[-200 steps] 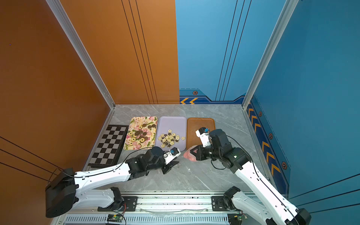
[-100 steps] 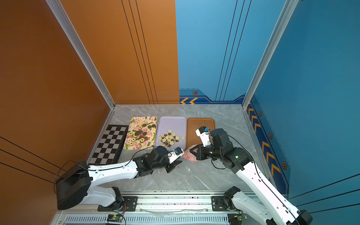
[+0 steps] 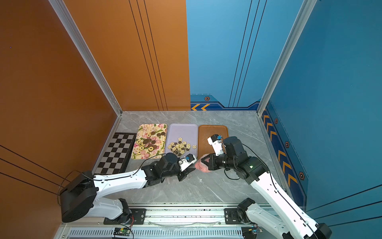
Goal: Pour cookies out of the ziploc bag
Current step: 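Pour the cookies out of the ziploc bag onto the tray.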
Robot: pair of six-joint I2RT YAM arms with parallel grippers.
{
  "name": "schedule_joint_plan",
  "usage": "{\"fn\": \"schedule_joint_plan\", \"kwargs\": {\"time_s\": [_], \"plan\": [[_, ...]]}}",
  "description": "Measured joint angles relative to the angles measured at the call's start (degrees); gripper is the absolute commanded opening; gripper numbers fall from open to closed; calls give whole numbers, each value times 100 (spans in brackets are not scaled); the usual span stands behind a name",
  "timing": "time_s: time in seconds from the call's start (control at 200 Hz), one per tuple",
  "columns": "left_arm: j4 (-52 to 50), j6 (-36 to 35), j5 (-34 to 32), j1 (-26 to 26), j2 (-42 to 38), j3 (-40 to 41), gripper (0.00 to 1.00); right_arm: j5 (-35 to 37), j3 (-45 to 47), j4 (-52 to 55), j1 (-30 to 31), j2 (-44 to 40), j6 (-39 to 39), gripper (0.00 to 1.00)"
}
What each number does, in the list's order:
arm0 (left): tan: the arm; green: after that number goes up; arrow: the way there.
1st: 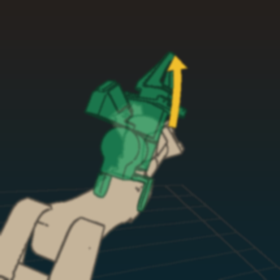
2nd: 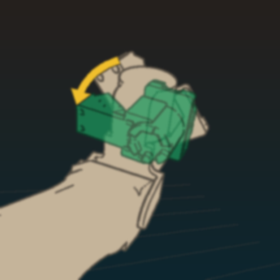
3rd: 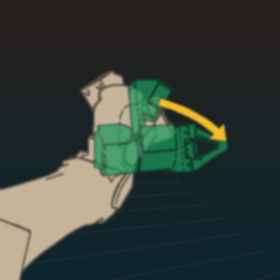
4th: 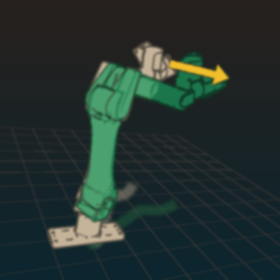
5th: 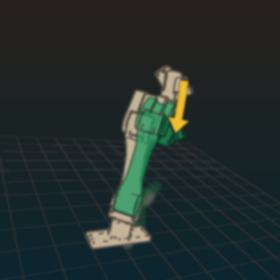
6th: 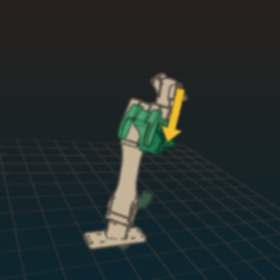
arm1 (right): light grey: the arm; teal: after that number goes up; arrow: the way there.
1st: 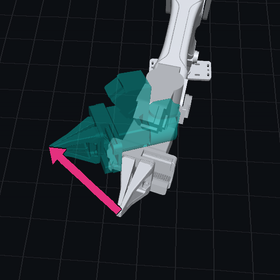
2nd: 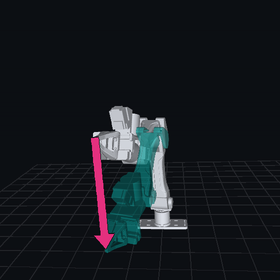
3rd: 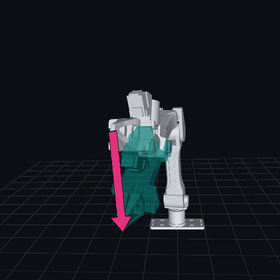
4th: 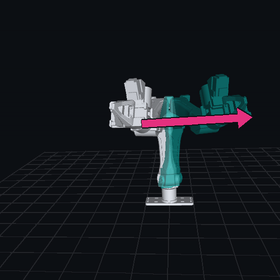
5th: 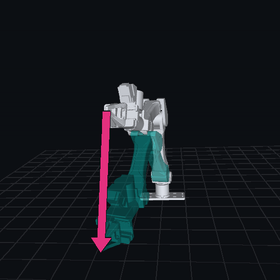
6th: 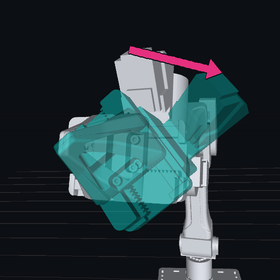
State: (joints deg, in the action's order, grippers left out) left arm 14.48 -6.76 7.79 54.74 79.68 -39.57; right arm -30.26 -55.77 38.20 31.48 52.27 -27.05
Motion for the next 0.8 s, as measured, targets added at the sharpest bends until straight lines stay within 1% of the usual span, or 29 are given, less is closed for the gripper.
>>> {"fn": "schedule_joint_plan", "kwargs": {"time_s": [0.245,0.28,0.3,0.651,0.721,0.801], "plan": [[59,-96,155,2,179,-72,12,-2,0,-7,0,2,-39,0],[57,-105,170,2,197,-85,7,-2,0,-11,0,2,-44,0],[55,-109,175,2,208,-96,0,-7,0,-15,0,2,-48,0],[72,-127,192,0,258,-160,0,-79,0,-46,-17,0,-149,0],[105,-76,195,-2,256,-160,0,-28,13,-61,-136,-15,-149,0],[155,57,258,-46,271,-173,0,52,111,-131,-409,-66,-151,0]]}}
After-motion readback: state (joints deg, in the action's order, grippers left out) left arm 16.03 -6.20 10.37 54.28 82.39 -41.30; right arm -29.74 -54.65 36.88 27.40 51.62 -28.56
